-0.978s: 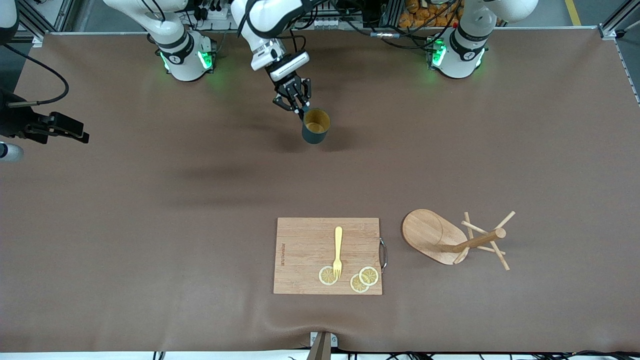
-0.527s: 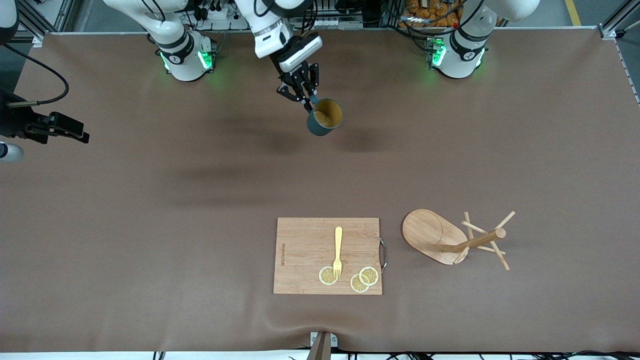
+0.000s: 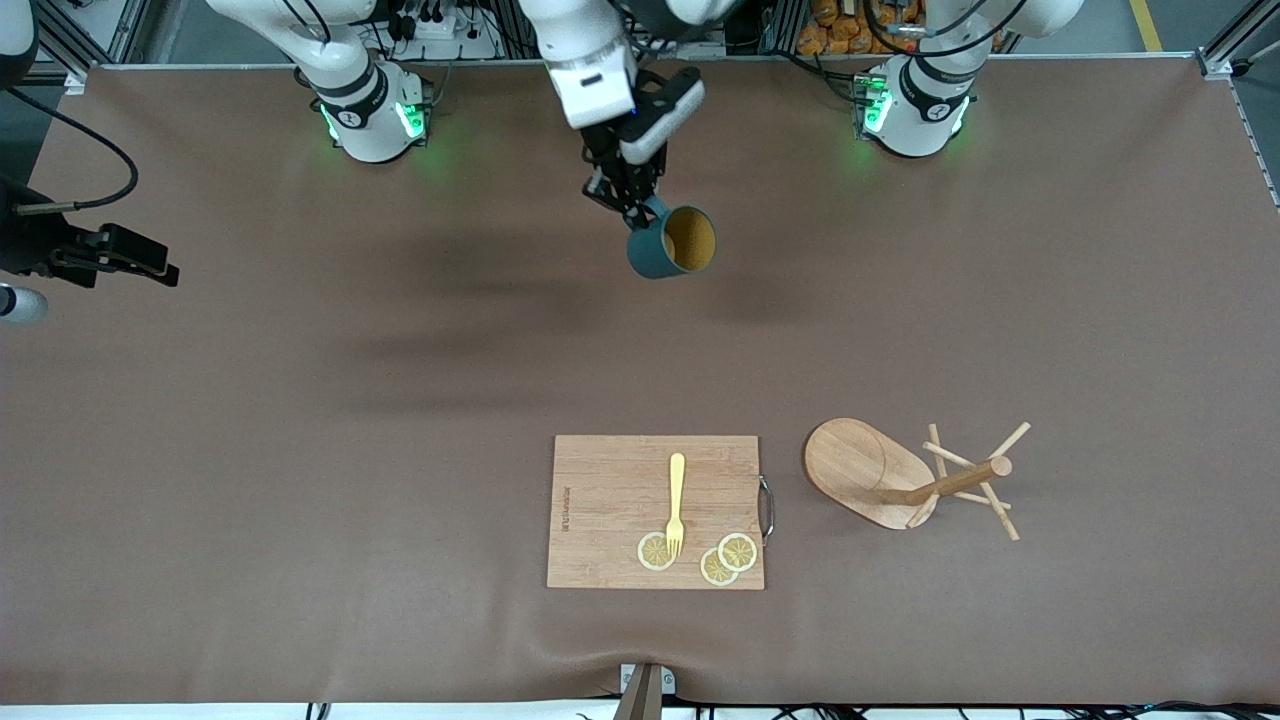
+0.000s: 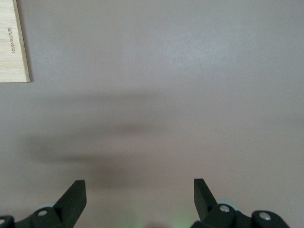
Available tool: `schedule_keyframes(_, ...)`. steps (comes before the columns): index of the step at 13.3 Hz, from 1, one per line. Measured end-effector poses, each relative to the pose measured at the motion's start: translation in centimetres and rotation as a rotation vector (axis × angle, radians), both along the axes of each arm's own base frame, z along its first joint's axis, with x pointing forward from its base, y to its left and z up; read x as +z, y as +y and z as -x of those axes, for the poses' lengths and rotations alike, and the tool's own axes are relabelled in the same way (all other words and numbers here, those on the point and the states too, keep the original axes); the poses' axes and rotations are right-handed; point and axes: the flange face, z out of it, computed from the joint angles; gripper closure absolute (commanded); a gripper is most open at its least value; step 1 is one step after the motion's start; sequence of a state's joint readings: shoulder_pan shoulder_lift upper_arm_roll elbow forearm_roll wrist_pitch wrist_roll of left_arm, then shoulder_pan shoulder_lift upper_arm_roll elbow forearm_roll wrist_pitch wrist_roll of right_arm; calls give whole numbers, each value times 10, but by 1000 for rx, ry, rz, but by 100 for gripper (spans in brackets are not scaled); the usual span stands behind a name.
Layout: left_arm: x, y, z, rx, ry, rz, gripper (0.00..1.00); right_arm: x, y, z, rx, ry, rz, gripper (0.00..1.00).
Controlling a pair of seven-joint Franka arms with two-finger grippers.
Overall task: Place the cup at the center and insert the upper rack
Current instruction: 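Lift the mug by the handle with the left gripper toward the mug tree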
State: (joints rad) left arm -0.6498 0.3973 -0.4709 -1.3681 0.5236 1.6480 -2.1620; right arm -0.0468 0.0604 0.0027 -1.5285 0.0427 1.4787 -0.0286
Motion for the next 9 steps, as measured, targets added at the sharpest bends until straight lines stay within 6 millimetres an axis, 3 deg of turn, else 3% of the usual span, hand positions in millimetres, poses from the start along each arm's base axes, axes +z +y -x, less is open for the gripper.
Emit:
schedule_keyframes(5,32,66,-72,86,82,133,100,0,1,0,1,0,-1,0)
schedule_keyframes(9,66,106,-97,94,107,206,100,0,1,0,1,1,-1,0)
